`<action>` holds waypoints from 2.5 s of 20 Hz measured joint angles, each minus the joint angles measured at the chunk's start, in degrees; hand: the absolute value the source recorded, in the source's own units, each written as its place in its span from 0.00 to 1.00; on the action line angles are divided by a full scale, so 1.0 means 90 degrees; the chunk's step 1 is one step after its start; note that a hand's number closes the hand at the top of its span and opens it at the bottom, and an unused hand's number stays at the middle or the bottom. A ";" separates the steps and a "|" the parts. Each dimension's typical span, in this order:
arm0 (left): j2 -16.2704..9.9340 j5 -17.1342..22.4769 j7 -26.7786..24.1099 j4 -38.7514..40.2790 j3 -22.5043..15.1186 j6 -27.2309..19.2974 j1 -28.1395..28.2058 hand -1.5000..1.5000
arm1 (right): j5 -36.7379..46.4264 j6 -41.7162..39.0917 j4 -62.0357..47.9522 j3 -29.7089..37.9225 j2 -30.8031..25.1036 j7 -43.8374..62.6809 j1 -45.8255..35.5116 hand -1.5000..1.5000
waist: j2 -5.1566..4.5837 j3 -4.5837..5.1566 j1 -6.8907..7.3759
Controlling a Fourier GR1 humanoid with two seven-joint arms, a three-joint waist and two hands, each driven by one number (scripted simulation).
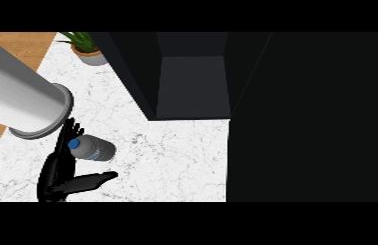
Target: Pick up the bottled water, place it into the cabinet and close the cabinet
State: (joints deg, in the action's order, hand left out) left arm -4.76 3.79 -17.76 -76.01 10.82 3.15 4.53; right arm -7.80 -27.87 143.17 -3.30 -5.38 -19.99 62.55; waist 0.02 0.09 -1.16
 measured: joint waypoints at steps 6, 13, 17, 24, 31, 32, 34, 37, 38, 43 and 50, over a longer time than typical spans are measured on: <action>-0.0083 -0.0063 -0.0670 0.1105 0.0267 -0.0089 -0.0442 0.00 | -0.0003 -0.0194 -0.0021 0.0135 0.0006 -0.0280 0.0274 0.00 | -0.0001 0.0000 -0.0006; -0.0223 0.0068 -0.1330 0.2289 0.0507 0.0182 -0.0979 0.00 | 0.0021 -0.0206 -0.0025 0.0202 0.0056 -0.0344 0.0306 0.00 | -0.0008 0.0001 0.0017; -0.0299 0.0342 -0.1651 0.2929 0.0689 0.0618 -0.1291 0.00 | 0.0003 -0.0274 -0.0041 0.0376 -0.0010 -0.0396 0.0295 0.00 | -0.0014 0.0002 0.0013; -0.0236 0.0649 -0.1981 0.3595 0.0797 0.1112 -0.1754 1.00 | -0.0017 -0.0458 -0.0105 0.0577 0.0030 -0.0572 0.0360 0.00 | -0.0007 0.0000 0.0010; -0.0183 0.0784 -0.2190 0.3935 0.0857 0.1178 -0.2129 1.00 | -0.0055 -0.0657 -0.0107 0.0741 0.0083 -0.0725 0.0542 0.00 | -0.0001 -0.0002 0.0022; -0.0121 0.0769 -0.2304 0.4019 0.0846 0.1150 -0.2158 1.00 | -0.0036 -0.0664 -0.0119 0.0667 0.0135 -0.0721 0.0539 0.00 | -0.0002 -0.0002 0.0020; -0.0136 0.0797 -0.2322 0.4068 0.0843 0.1196 -0.2207 1.00 | -0.0040 -0.0672 -0.0114 0.0660 0.0161 -0.0697 0.0534 0.00 | -0.0002 -0.0004 0.0033; -0.0133 0.0714 -0.2649 0.4069 0.0834 0.1037 -0.2269 1.00 | -0.0058 -0.0669 -0.0128 0.0743 0.0153 -0.0677 0.0506 0.00 | -0.0005 -0.0003 0.0043; -0.0082 0.0697 -0.2718 0.4005 0.0815 0.0955 -0.2284 1.00 | -0.0069 -0.0679 -0.0122 0.0771 0.0154 -0.0699 0.0535 0.00 | -0.0003 -0.0004 0.0045; 0.0273 0.0819 -0.3007 0.3766 0.0629 0.1098 -0.2151 1.00 | -0.0074 -0.0684 -0.0138 0.0723 0.0210 -0.0672 0.0502 0.00 | 0.0002 -0.0004 0.0070; 0.0480 0.1441 -0.3068 0.3339 -0.0088 0.1200 -0.2024 1.00 | -0.0111 -0.0682 -0.0166 0.0879 0.0184 -0.0636 0.0373 0.00 | 0.0013 -0.0007 0.0091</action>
State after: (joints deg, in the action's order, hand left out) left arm -0.43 16.76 -45.37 -45.96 10.04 13.95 -13.69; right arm -8.80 -34.01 141.67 4.61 -3.72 -25.71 65.90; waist 0.14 0.02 -0.34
